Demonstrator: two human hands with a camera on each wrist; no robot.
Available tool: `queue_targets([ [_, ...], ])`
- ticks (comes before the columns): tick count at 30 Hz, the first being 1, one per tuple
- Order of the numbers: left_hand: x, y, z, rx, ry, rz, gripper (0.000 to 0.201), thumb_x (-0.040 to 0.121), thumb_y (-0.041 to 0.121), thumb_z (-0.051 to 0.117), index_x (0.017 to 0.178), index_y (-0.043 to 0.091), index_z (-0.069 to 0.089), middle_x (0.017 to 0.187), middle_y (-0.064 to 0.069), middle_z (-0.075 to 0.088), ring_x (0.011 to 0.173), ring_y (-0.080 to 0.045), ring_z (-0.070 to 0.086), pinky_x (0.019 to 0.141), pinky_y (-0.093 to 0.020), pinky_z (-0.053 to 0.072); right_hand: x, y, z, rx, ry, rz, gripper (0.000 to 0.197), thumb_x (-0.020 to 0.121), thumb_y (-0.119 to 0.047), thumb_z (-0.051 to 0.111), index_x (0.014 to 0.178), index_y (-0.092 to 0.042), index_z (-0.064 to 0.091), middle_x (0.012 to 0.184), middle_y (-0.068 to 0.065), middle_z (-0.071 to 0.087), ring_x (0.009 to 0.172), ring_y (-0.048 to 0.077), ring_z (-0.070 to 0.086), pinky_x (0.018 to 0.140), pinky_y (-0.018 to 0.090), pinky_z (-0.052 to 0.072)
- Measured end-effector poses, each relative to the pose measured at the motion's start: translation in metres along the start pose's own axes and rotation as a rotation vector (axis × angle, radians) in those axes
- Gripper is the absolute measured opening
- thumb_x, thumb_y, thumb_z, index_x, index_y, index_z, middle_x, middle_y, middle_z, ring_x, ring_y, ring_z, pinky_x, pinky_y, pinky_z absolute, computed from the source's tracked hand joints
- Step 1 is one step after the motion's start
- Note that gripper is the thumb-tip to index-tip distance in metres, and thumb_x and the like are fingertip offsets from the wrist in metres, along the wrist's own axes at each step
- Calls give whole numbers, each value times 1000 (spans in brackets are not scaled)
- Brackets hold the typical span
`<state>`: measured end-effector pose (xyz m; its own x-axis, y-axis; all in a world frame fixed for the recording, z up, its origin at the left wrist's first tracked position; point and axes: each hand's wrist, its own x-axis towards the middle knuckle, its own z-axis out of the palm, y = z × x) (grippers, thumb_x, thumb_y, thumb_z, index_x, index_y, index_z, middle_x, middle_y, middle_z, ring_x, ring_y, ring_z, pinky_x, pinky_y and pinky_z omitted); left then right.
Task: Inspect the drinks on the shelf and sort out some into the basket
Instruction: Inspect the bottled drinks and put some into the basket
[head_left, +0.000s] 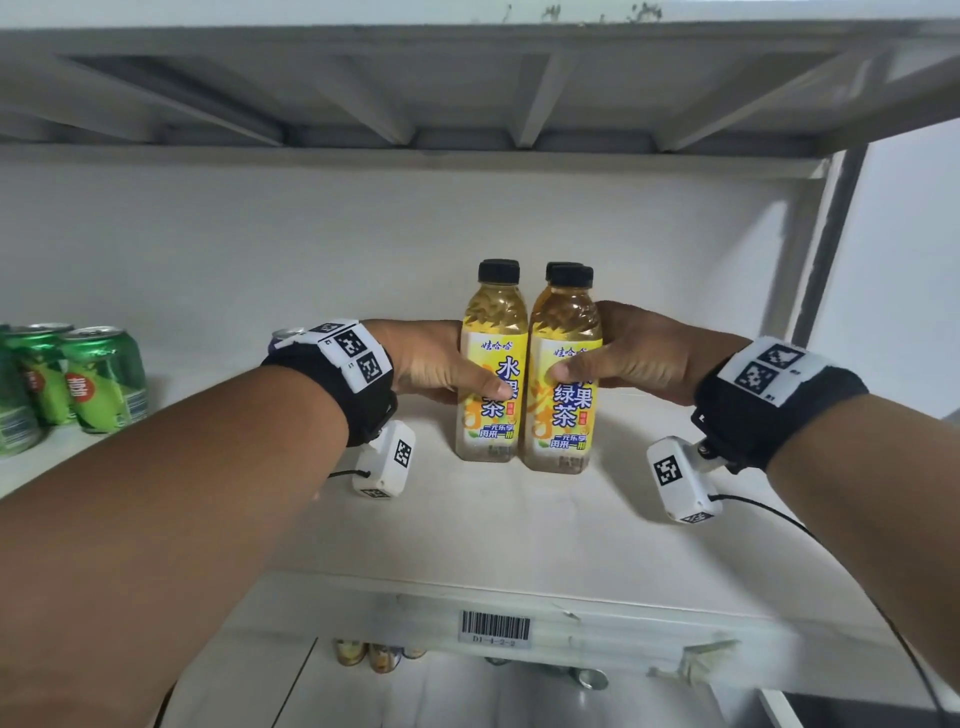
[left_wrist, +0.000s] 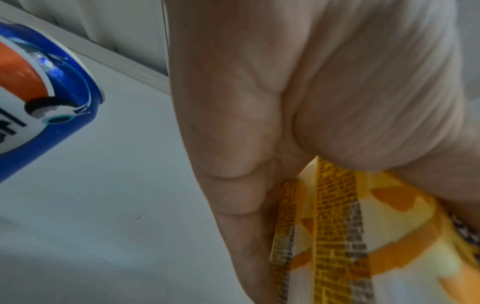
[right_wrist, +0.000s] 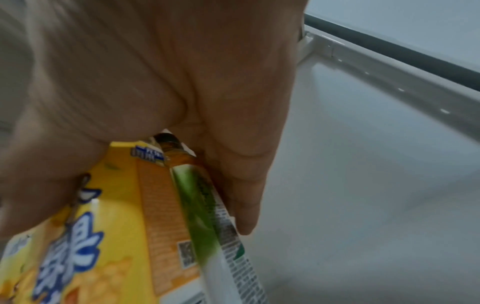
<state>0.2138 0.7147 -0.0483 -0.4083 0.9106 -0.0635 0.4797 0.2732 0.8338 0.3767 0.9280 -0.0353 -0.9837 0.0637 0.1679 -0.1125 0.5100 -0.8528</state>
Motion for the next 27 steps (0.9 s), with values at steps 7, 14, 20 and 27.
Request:
queue_targets([
  [7,-4,2,3,37,84,6,62,78,25,89,136,14,71,129,-6,79,124,-27,74,118,-52,50,-7,-2,12,-20,99,72,51,76,-18,90,124,-8,72,117,8,79,114,30,74,109,50,54],
  [14,4,12,8,70,30,16,46,95,19,81,139,14,69,131,-5,78,125,-27,73,112,-43,54,-12,3,5,0,101,31,59,72,-22,92,126,-10,71,118,5,79,110,26,76,103,46,57],
  [20,22,37,32,101,-10,23,46,92,22,84,136,16,71,128,-3,79,124,-23,74,114,-42,53,-34,12,-22,-31,151,50,55,73,-21,91,123,-11,73,116,3,79,108,22,77,100,42,59],
  [27,61,73,78,125,-89,45,45,94,25,83,136,19,71,128,2,79,123,-18,74,105,-31,55,-80,20,-70,-105,201,138,58,70,-25,91,123,-11,73,118,5,79,113,25,74,108,46,54],
])
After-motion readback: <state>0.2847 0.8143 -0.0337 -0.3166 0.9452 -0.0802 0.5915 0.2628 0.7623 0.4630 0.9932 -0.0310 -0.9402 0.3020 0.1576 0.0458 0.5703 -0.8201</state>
